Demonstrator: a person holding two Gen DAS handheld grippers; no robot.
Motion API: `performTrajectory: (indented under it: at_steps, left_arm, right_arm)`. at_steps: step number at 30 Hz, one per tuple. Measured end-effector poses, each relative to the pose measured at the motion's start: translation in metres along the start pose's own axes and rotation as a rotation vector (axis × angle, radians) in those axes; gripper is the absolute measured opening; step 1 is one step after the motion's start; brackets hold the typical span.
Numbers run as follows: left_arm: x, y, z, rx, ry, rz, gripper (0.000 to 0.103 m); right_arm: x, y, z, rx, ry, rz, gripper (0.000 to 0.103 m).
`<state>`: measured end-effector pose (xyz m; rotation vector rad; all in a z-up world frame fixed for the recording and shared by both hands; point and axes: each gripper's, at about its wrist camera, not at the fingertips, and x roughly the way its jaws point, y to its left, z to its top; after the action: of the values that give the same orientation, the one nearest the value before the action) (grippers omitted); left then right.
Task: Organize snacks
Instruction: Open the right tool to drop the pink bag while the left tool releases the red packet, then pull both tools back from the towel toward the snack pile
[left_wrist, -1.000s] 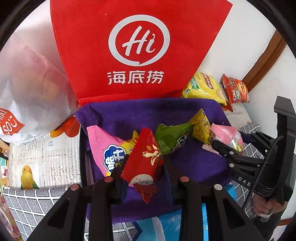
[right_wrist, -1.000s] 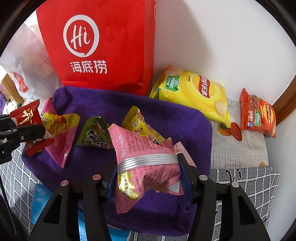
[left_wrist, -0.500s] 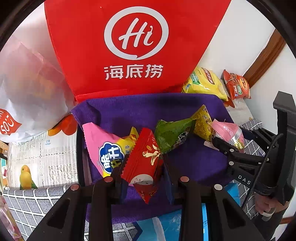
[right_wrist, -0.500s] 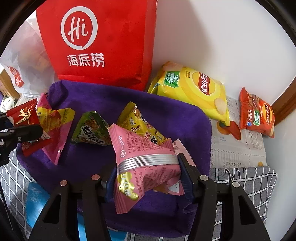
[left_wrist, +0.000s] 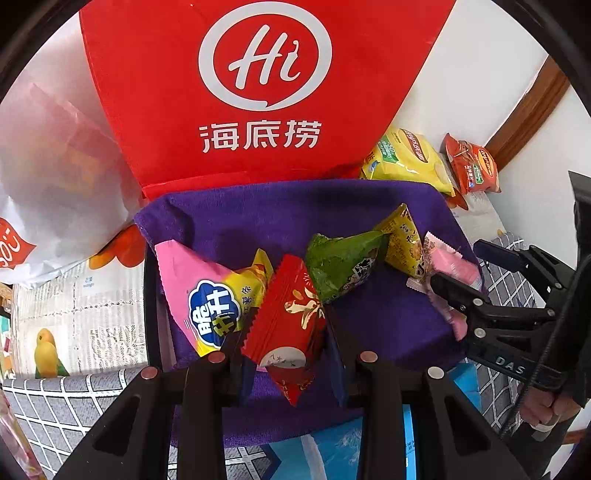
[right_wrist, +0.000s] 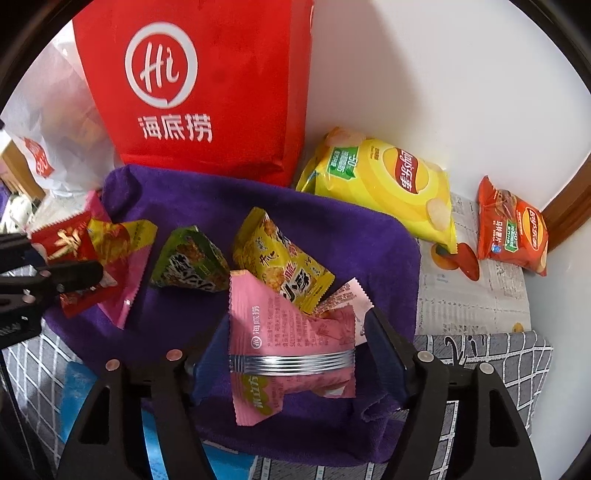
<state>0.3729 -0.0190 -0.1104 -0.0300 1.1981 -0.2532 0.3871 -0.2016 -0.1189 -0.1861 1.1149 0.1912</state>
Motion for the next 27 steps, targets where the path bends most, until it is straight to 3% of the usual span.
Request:
performTrajectory:
  at_steps: [8, 14, 16, 21, 27]
  left_arm:
    - [-0.004, 0.002, 0.001, -0.005, -0.006, -0.007, 0.031]
    - [-0.014, 0.001, 0.001, 0.007, -0.028, -0.055, 0.031]
    - [-0.019, -0.001, 0.001, 0.009, -0.039, -0.064, 0.040]
    - [-0.034, -0.002, 0.001, 0.006, -0.075, -0.076, 0.049]
    - [-0.058, 0.000, 0.001, 0.000, -0.146, -0.094, 0.049]
  right_arm:
    - [-0.023, 0.006, 0.001, -0.020, -0.043, 0.052, 0.078]
    - [-0.040, 0.000, 0.003, 0.012, -0.090, 0.062, 0.078]
    - [-0.046, -0.002, 0.005, 0.027, -0.108, 0.065, 0.078]
    - [-0.058, 0.000, 0.006, 0.041, -0.158, -0.009, 0.078]
    - [-0.081, -0.001, 0.000, 0.071, -0.253, -0.009, 0.078]
